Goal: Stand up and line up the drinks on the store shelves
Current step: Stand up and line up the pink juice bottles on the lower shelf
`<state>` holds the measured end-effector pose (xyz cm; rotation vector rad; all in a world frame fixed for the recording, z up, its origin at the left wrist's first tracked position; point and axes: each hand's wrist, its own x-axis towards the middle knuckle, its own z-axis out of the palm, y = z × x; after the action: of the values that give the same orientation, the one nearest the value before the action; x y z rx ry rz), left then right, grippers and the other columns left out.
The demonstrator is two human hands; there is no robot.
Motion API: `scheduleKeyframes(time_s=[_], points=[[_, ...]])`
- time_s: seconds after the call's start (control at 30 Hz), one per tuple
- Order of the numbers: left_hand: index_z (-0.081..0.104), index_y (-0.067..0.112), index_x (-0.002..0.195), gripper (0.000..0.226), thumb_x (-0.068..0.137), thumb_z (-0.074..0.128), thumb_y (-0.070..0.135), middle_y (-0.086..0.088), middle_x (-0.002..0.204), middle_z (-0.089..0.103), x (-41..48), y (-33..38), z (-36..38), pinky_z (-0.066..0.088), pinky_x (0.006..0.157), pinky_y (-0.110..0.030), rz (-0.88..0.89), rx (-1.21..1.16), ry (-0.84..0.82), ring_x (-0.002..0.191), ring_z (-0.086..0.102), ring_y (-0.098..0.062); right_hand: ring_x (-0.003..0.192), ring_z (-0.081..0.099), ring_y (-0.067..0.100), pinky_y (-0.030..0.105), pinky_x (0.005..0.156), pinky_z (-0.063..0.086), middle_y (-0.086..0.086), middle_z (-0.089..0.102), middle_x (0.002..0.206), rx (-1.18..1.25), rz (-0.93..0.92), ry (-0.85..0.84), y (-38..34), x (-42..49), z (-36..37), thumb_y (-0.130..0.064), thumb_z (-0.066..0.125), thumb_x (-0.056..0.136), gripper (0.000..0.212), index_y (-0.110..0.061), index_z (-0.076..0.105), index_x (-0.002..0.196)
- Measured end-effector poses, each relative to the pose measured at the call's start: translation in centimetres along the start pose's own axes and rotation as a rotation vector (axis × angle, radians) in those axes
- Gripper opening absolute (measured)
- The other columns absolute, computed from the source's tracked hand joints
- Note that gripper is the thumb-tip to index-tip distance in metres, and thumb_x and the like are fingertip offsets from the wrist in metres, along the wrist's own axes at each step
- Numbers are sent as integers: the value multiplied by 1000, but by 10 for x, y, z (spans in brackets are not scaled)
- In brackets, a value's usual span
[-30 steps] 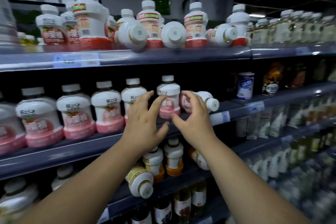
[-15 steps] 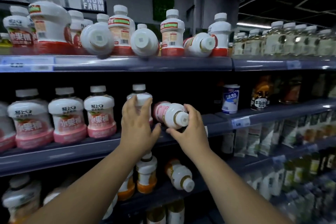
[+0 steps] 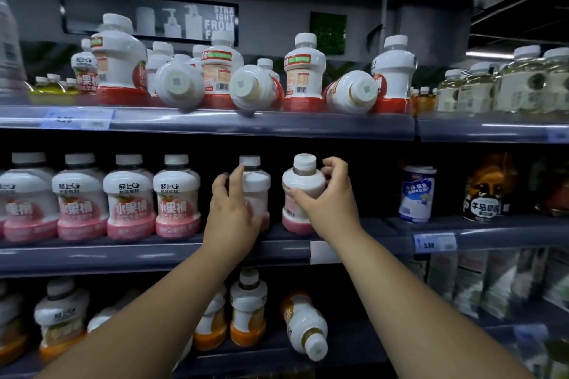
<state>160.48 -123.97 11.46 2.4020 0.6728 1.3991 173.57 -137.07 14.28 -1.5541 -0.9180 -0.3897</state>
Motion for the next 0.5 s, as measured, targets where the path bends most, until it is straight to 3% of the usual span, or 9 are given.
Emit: scheduleKeyframes(time_s=[0.1,0.17,0.23,0.33,0.4,0.5], points=[[8,25,156,115,72,86,33,-12,148,33,2,0,0,40,95,-32,-62,-107,-27,123,49,-30,114,58,22,33,93,49,3,54,132,-51,108,-116,16,9,0,-38,84,72,89,-23,32,142],[6,26,155,117,71,86,38,-7,142,47,6,1,1,43,92,-31,-112,-136,-79,119,55,-25,115,59,23,36,96,49,1,55,136,-151,198,-300,26,7,-1,-53,78,65,109,-29,15,151],[11,21,154,118,67,88,43,-6,134,57,13,0,5,47,90,-33,-151,-109,-117,114,59,-25,111,61,22,42,95,51,-3,58,134,-250,228,-402,28,3,-1,-68,70,55,117,-33,9,149],[32,11,138,117,48,88,62,-8,126,58,23,1,9,52,91,-42,-265,-75,-126,111,60,-27,113,60,22,43,93,52,-4,56,133,-260,220,-358,30,2,-2,-74,77,47,118,-30,19,140],[40,16,124,112,38,79,75,-6,120,59,25,-1,12,54,89,-45,-309,-72,-151,107,62,-27,117,58,22,43,97,50,-3,53,136,-235,215,-357,30,3,-3,-71,79,47,120,-31,17,141],[39,28,118,91,46,72,73,4,111,62,21,-3,14,54,87,-44,-303,-79,-212,99,64,-23,111,61,20,42,98,50,-4,57,134,-176,214,-429,31,2,-6,-59,71,51,115,-41,7,145]])
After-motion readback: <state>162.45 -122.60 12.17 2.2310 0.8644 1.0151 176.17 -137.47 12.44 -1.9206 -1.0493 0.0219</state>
